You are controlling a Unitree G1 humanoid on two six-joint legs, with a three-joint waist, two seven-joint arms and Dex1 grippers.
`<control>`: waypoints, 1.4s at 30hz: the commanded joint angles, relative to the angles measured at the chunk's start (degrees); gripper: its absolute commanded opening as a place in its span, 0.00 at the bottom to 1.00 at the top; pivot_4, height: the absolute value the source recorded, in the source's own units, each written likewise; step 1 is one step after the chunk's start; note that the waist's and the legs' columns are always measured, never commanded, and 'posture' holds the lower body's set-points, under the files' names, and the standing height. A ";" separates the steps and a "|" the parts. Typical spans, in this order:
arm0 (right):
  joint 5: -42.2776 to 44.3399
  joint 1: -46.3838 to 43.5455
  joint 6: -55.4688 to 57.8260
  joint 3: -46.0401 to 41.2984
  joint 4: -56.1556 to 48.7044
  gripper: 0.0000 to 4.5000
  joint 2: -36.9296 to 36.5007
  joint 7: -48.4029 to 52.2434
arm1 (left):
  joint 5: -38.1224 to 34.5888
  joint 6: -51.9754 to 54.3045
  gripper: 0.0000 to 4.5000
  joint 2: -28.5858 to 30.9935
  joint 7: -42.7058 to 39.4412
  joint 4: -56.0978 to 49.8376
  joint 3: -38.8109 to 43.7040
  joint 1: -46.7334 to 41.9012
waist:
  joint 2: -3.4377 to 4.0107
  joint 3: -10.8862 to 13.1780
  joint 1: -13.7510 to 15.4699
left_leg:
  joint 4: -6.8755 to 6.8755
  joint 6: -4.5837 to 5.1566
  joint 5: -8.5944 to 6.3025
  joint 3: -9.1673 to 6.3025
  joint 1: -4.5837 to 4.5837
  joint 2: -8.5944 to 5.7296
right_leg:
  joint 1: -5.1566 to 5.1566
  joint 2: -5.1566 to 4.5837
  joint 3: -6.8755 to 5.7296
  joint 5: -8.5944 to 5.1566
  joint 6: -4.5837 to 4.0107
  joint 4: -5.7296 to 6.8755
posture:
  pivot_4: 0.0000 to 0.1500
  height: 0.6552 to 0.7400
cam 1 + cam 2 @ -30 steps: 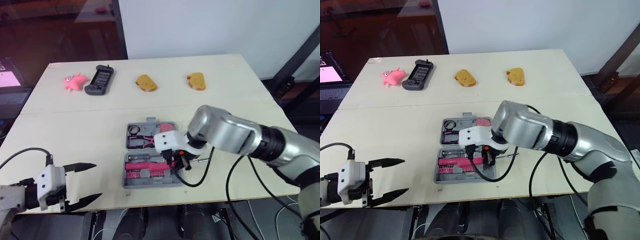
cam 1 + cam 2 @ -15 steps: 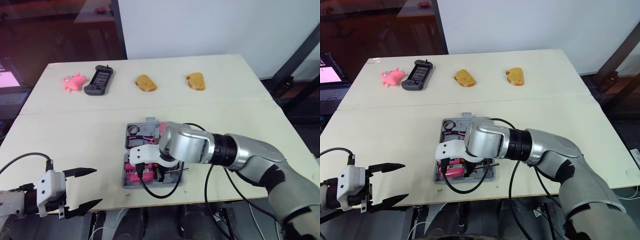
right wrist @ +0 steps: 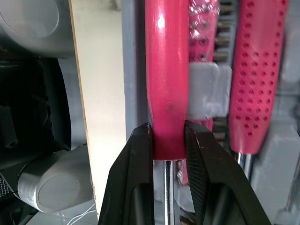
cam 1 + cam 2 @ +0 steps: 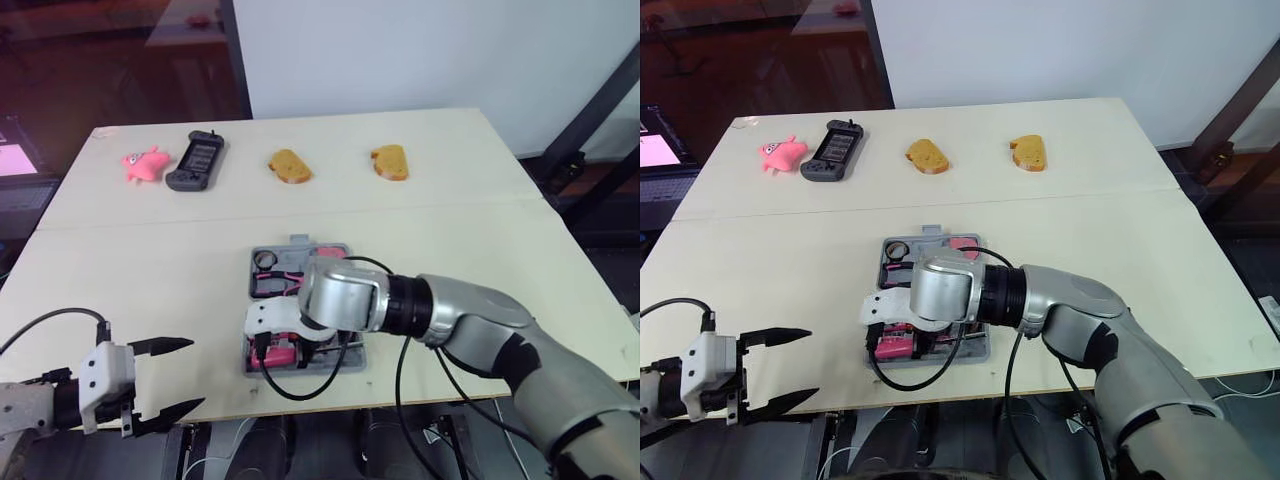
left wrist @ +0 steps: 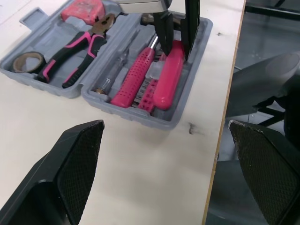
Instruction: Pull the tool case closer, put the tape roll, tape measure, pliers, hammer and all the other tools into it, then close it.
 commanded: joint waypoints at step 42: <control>0.91 -2.67 0.68 -3.43 4.84 0.09 6.60 -2.14 | 1.75 -4.03 1.00 -1.28 0.77 5.16 -3.97 -1.24 | 0.00 -0.04 -1.28 | -0.09 -0.01 0.00 -0.13 0.09 0.01 | -0.03 0.07 -0.03 0.00 -0.01 0.15 | 1.00 1.00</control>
